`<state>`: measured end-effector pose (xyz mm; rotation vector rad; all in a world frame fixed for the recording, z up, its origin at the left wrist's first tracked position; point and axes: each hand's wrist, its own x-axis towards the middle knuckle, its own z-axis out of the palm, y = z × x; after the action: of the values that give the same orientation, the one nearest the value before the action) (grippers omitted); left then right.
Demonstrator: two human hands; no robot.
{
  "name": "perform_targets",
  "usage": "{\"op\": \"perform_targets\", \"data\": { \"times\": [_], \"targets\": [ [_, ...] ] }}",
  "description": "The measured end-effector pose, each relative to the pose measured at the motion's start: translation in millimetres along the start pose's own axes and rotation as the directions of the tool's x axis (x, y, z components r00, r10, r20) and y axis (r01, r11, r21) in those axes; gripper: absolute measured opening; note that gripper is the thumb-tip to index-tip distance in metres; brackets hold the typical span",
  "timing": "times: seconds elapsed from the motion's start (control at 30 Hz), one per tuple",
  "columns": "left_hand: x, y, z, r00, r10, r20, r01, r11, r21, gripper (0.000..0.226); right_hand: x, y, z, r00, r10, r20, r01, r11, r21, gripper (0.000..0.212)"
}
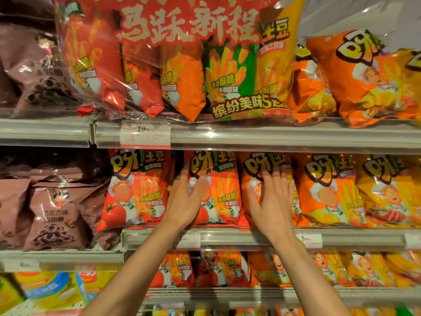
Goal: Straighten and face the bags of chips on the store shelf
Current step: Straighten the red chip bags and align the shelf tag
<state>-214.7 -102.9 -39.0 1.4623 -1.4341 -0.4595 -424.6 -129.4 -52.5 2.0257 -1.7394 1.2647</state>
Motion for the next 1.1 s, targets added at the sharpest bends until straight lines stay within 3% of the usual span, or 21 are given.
{"op": "perform_targets", "data": {
  "times": [0.07, 0.2, 0.37, 0.43, 0.67, 0.87, 0.97, 1.1],
  "targets": [
    [-10.3, 0.4, -7.7, 0.999, 0.042, -0.034, -0.042, 0.999, 0.009, 0.079, -6.4, -1.3, -13.1, 1.000, 0.002, -0.013, 0.000, 0.987, 0.160, 0.051],
    [-41.2, 3.7, -23.3, 0.991, 0.081, -0.104, -0.087, 0.995, -0.050, 0.055, -32.1, -8.1, -41.8, 1.000, 0.015, 0.011, -0.018, 0.936, 0.351, 0.042],
    [-85.8, -10.2, -45.7, 0.993, -0.003, -0.117, -0.014, 0.989, -0.146, 0.029, -72.7, -16.8, -51.1, 0.929, 0.229, 0.291, -0.338, 0.844, 0.416, 0.026],
    [-100.6, -19.0, -55.3, 0.988, -0.041, -0.149, 0.015, 0.985, -0.171, 0.025, -85.5, -19.7, -49.9, 0.898, 0.255, 0.359, -0.400, 0.814, 0.422, 0.018],
    [-108.6, -49.6, -105.2, 0.972, -0.044, -0.231, -0.016, 0.968, -0.252, 0.016, -104.4, -42.3, -45.2, 0.937, 0.230, 0.264, -0.327, 0.842, 0.428, 0.008],
    [-74.1, -75.8, -148.7, 0.944, 0.117, -0.309, -0.141, 0.988, -0.057, 0.028, -85.9, -119.9, -23.5, 0.955, 0.146, 0.260, -0.266, 0.810, 0.523, 0.011],
    [-49.6, -80.2, -154.9, 0.958, 0.198, -0.207, -0.178, 0.978, 0.111, 0.043, -66.6, -164.2, 5.3, 0.948, 0.082, 0.307, -0.247, 0.797, 0.551, 0.028],
    [-28.1, -77.3, -153.8, 0.987, 0.135, -0.082, -0.123, 0.983, 0.135, 0.053, -45.7, -204.2, 44.1, 0.911, 0.087, 0.403, -0.299, 0.812, 0.502, 0.059]
  ]
}}
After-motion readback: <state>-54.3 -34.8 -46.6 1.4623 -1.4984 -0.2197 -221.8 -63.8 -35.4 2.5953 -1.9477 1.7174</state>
